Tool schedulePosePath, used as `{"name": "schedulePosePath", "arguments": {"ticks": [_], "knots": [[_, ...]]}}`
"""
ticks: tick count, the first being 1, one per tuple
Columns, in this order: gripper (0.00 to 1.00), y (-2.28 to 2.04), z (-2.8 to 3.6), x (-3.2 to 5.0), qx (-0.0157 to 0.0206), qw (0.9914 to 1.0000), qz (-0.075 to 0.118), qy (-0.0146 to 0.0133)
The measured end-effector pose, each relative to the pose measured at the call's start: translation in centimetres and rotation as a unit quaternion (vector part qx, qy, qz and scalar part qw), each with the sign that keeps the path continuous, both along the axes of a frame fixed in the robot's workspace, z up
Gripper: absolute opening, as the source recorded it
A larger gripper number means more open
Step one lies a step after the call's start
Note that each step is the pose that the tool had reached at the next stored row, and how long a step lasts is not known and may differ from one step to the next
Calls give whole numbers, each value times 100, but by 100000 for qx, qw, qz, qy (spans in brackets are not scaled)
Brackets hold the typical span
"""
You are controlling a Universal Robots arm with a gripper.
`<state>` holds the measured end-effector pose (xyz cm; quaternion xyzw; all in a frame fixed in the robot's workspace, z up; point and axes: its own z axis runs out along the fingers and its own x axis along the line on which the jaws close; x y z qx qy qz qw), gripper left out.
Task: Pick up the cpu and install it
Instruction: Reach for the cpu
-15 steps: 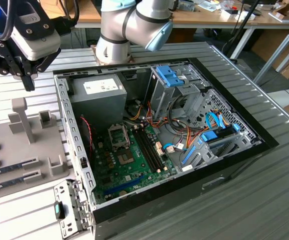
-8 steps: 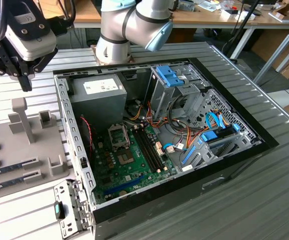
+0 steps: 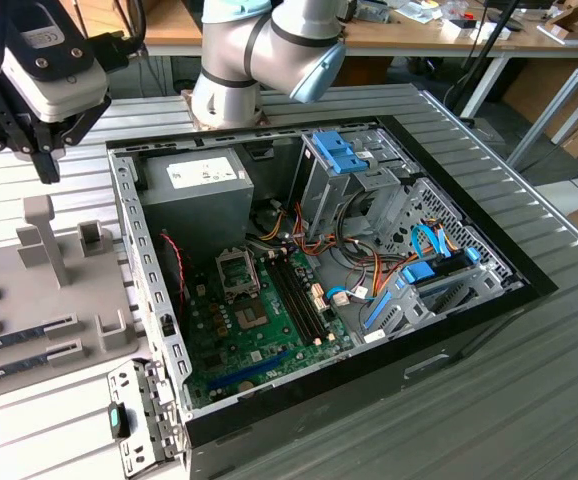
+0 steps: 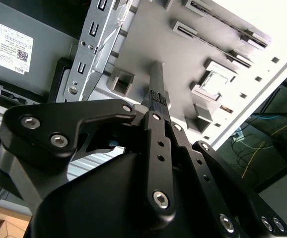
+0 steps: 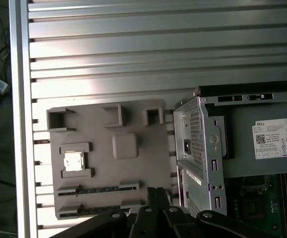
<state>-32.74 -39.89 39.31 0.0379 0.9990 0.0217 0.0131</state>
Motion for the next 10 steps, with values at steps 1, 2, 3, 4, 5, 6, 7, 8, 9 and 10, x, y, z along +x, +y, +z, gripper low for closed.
{"name": "schedulePosePath", "arguments": {"ticks": [1,2,3,4,5,6,7,8,9,10], "knots": [[11,0,0,-6,1,100000,1,1],[11,0,0,-10,-1,100000,1,3],[11,0,0,-13,0,100000,0,0],[11,0,0,-18,2,100000,0,-1],[11,0,0,-21,1,100000,0,2],[11,0,0,-26,0,100000,4,1],[11,0,0,-32,-1,100000,0,3],[11,0,0,-38,-2,100000,1,2],[11,0,0,-42,1,100000,4,3],[11,0,0,-46,0,100000,2,2]]}}
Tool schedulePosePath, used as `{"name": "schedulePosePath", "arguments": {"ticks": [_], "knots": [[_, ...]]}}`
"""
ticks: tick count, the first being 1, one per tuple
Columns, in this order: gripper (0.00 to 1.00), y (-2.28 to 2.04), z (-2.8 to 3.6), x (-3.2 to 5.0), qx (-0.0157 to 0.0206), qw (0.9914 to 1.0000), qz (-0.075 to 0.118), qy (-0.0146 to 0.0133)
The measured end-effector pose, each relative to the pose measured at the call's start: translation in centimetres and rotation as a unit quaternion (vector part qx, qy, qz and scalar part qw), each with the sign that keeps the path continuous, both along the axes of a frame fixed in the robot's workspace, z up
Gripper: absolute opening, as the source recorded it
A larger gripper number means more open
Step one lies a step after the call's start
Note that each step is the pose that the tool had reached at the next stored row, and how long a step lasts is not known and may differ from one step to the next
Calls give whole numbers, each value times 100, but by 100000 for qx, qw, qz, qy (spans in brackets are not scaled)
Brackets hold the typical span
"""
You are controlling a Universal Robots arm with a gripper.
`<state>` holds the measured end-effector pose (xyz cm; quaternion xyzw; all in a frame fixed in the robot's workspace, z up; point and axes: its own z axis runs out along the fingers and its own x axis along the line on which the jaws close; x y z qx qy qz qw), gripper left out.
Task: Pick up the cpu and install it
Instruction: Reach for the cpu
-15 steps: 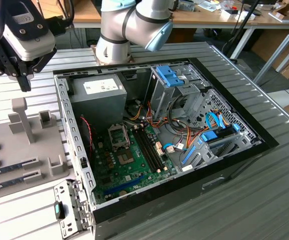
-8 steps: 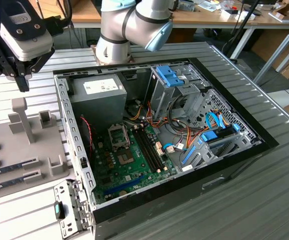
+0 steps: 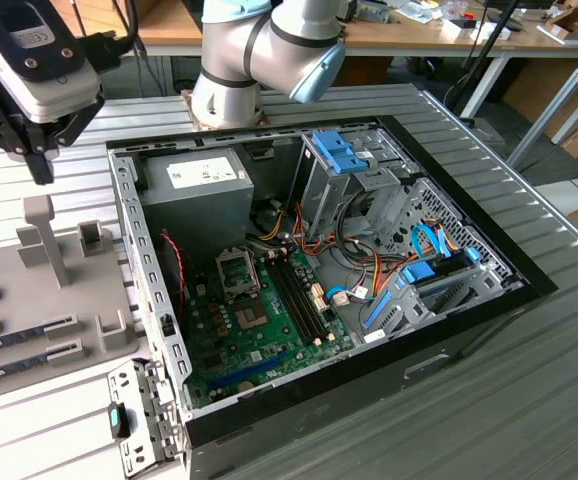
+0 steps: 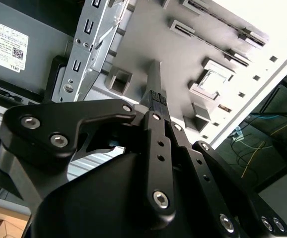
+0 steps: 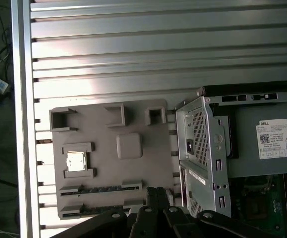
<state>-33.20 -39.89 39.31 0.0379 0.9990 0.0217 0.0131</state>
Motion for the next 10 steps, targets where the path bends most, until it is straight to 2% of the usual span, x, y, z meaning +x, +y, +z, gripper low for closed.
{"name": "schedulePosePath", "arguments": {"ticks": [10], "knots": [[11,0,0,-48,1,100000,-1,-1]]}}
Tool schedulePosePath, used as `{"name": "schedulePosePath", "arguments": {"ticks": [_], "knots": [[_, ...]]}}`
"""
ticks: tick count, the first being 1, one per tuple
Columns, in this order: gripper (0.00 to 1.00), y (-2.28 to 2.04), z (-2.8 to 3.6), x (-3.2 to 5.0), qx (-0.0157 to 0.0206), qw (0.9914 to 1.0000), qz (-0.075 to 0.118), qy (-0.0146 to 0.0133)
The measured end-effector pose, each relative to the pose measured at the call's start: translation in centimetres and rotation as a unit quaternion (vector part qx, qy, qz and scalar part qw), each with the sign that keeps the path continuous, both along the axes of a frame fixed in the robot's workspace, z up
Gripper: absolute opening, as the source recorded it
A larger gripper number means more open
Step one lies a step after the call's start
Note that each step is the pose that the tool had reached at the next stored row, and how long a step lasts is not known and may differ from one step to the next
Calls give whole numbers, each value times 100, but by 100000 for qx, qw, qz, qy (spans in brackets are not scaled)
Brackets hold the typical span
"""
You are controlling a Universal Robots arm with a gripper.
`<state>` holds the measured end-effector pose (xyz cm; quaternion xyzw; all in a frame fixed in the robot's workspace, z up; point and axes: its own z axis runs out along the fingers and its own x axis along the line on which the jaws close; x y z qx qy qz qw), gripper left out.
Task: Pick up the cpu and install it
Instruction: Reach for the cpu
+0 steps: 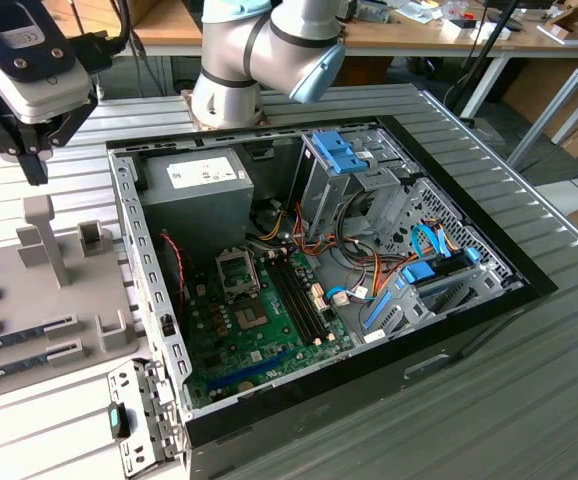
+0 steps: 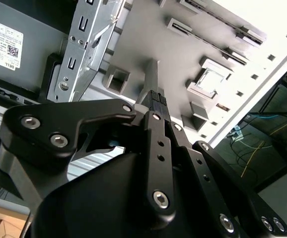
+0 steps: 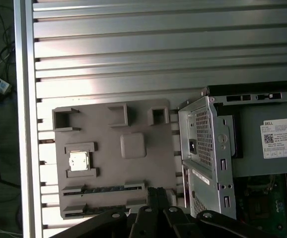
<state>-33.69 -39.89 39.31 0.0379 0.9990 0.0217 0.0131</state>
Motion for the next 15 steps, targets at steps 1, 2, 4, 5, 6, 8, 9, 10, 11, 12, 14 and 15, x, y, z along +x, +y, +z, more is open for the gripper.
{"name": "schedulePosePath", "arguments": {"ticks": [1,2,4,5,6,8,9,10,11,12,14,15], "knots": [[11,0,0,-3,3,100000,-2,-2],[11,0,0,-6,-1,100000,-2,1],[11,0,0,-15,1,100000,-2,0],[11,0,0,-20,-1,100000,-2,1],[11,0,0,-27,-1,100000,-1,3],[11,0,0,-37,-1,100000,1,2],[11,0,0,-42,-2,100000,1,4],[11,0,0,-44,0,100000,0,-2],[11,0,0,-48,1,100000,0,0],[11,0,0,-51,-1,100000,3,1],[11,0,0,-59,-1,100000,1,0],[11,0,0,-64,-2,100000,-1,4]]}}
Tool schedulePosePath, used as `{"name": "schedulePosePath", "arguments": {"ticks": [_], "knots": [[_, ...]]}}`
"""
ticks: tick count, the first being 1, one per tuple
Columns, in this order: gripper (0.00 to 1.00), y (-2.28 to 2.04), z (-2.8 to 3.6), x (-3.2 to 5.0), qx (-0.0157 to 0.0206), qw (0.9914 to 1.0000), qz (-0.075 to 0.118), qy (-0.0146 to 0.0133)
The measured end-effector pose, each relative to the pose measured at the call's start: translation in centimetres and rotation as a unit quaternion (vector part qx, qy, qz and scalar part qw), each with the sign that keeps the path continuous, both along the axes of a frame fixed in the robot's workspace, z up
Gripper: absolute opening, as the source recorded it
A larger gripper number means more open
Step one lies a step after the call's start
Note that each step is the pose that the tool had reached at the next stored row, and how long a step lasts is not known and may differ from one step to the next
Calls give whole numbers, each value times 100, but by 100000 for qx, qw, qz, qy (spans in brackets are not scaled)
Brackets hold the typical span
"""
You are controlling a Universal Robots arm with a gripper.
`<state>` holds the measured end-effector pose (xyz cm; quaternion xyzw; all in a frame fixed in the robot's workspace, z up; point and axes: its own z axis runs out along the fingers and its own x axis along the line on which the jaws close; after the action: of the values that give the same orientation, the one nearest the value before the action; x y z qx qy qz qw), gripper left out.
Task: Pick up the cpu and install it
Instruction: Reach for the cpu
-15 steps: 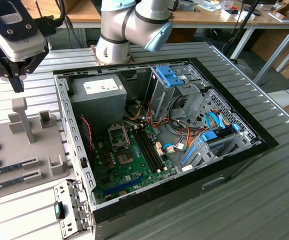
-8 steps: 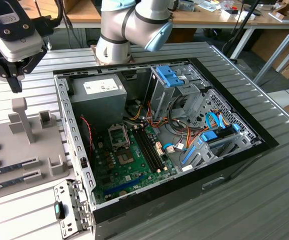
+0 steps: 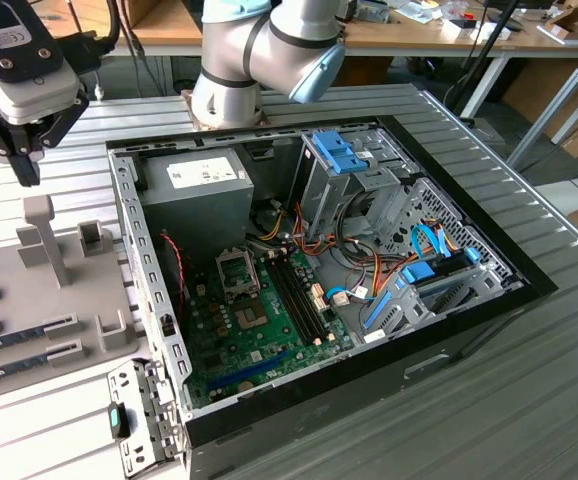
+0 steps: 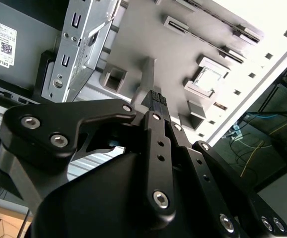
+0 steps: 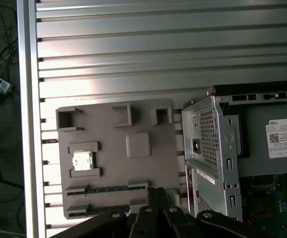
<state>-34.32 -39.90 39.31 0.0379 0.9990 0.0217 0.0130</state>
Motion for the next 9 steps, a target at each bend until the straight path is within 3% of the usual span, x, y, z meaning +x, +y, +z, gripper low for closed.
{"name": "schedulePosePath", "arguments": {"ticks": [9], "knots": [[11,0,-1,-48,2,100000,1,-2]]}}
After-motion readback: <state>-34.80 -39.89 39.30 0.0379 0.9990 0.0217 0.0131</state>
